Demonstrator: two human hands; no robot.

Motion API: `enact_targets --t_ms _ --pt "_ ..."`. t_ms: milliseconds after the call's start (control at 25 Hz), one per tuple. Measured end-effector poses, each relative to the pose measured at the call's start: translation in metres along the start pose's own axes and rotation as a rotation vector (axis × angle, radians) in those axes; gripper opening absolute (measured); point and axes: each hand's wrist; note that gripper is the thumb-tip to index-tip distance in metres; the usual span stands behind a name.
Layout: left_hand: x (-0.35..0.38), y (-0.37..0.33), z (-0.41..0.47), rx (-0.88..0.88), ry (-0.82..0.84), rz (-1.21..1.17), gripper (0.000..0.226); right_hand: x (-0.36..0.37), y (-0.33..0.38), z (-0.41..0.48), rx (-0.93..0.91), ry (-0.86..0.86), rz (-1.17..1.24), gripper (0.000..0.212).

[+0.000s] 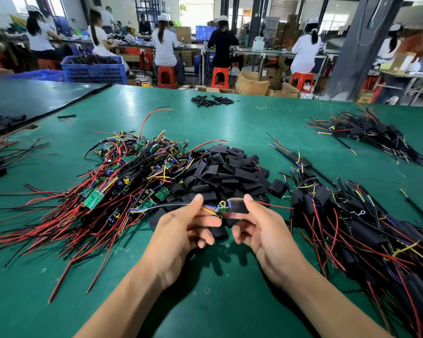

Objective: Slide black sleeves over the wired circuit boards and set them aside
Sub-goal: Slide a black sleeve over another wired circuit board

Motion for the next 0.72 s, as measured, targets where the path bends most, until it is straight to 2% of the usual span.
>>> enact_targets --t_ms 240,440,720 --pt "-0.0011 0.0017 0.0001 -0.022 0.003 0.011 0.034 -0.0021 0.0011 0.0005 -0.006 -0.009 0.011 0.03" --pt "0.0004 0.0012 -0.0016 -0.014 0.03 0.026 0.033 -0.005 -0.0004 -0.001 -0.049 0.031 -0.069 0.023" --pt "-0.0023 0.0033 -0.0013 0.012 0.046 -0.016 0.025 -0.0059 0.0007 -0.0017 -0.111 0.105 -0.068 0.028"
Point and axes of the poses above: each hand's wrist, its own z-axis towards the middle knuckle, its own x-axis out of the palm, y = z × x, and after that the axes turned 12 degrees about y, right-handed
